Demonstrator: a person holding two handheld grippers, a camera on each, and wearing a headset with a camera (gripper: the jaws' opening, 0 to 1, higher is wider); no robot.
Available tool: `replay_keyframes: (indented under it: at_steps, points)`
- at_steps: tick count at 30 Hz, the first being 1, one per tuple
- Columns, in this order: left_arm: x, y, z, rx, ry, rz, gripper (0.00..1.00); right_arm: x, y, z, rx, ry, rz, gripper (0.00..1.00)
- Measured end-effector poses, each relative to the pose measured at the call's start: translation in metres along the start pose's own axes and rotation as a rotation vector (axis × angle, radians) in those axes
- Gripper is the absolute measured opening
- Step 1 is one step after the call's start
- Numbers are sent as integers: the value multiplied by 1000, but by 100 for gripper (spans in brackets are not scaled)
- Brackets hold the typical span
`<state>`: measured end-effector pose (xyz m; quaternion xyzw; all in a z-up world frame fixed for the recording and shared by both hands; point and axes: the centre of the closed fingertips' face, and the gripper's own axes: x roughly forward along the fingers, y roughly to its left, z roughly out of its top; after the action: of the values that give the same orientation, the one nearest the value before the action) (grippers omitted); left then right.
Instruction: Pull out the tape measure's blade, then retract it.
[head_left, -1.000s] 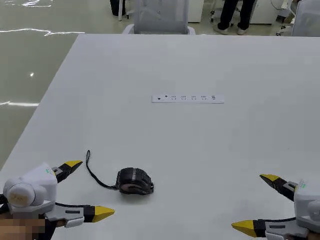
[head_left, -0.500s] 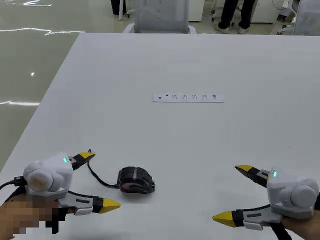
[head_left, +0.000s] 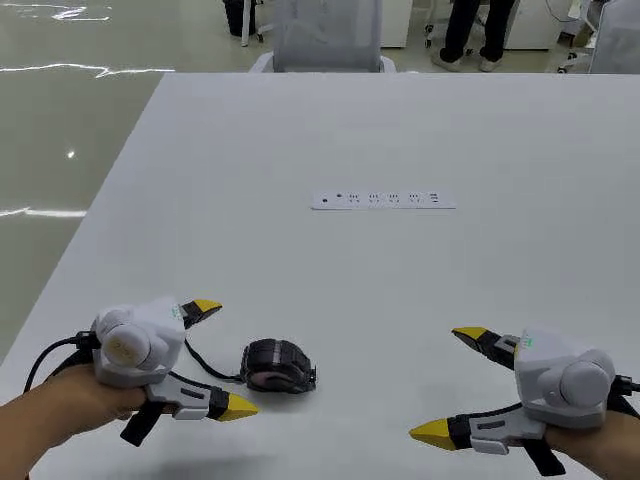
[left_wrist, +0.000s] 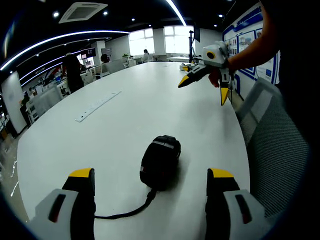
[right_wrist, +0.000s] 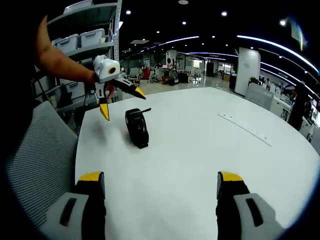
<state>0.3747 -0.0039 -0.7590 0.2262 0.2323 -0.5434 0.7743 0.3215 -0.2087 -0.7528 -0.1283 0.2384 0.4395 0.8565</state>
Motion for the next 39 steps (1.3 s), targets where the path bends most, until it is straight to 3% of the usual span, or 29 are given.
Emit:
replay_keyframes:
  at_steps: [11, 20, 27, 29, 39]
  points:
    - [19, -2, 6, 100, 73, -75, 81, 14, 4, 12, -22, -7, 29, 90]
    - [33, -10, 13, 142, 96, -119, 76, 33, 9, 26, -43, -19, 63, 87]
    - [43, -15, 4, 162, 171, -167, 62, 50, 18, 31, -71, -6, 112, 82]
    - [44, -18, -2, 169, 217, -193, 56, 56, 20, 33, -75, -5, 125, 81]
    - [54, -23, -3, 181, 250, -209, 44, 89, 35, 34, -115, 37, 199, 76]
